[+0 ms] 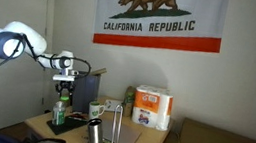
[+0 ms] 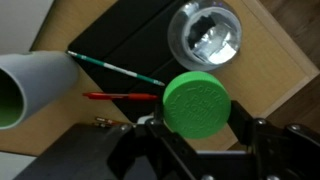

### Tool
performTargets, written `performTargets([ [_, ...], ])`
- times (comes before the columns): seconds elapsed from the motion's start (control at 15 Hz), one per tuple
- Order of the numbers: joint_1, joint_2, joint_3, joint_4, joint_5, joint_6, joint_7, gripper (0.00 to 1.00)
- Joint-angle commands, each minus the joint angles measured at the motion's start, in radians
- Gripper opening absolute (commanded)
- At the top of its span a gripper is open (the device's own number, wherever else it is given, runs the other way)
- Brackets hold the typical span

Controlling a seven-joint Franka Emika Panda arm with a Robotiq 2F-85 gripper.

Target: Remove the flask and the bottle from the back pack and put the green lid on the bottle

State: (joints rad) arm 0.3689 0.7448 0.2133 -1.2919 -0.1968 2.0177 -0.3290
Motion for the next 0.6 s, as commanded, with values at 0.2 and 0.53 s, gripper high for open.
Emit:
performTargets([
  [0.2, -0.033, -0.061, -0.032, -0.04, 0.009, -0.022, 0.086, 0.4],
  [0.53, -0.031, -0.099, -0.027, -0.097, 0.012, -0.025, 0.148, 0.4],
])
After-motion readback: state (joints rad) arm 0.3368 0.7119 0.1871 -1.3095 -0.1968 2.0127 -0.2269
